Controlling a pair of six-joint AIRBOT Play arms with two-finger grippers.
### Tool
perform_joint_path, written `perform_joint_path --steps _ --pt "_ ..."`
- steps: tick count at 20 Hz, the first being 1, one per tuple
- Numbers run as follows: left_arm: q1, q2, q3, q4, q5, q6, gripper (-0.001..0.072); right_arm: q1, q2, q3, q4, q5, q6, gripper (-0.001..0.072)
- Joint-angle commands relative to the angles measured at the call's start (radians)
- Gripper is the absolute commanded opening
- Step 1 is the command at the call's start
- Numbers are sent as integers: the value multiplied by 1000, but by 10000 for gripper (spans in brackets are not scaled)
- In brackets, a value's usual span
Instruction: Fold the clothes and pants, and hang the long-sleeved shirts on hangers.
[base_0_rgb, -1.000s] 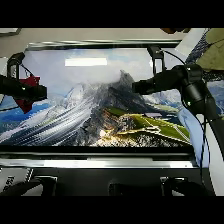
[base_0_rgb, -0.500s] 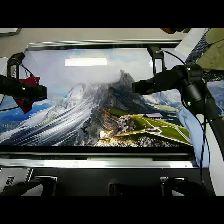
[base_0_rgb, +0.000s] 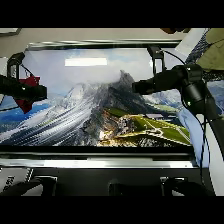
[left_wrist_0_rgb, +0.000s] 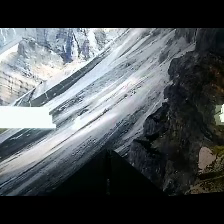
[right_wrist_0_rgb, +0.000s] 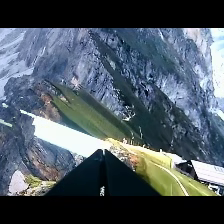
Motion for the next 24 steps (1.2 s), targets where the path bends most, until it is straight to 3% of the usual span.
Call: perform_joint_path --steps 1,5,6,7,8,10,11,15,17,24 --pt "0 0 0 0 0 0 16 1 0 1 0 0 0 32" --pt "0 0 -1 1 2 0 18 1 0 1 0 0 0 32" --pt "0 0 -1 16 21 -10 176 1 0 1 0 0 0 32" --pt "0 0 0 64 21 -84 528 1 0 1 0 0 0 32" --pt "0 0 3 151 2 -154 720 1 0 1 0 0 0 32" --pt "34 1 9 370 14 -259 720 1 0 1 0 0 0 32" --pt "84 -4 9 385 64 -267 720 1 0 1 1 0 0 32" --pt "317 -120 9 372 208 -345 720 1 0 1 0 0 0 32" --pt "387 -209 9 351 301 -344 720 1 0 1 0 0 0 32" --pt "423 -499 9 321 724 -350 720 1 0 1 0 0 0 32"
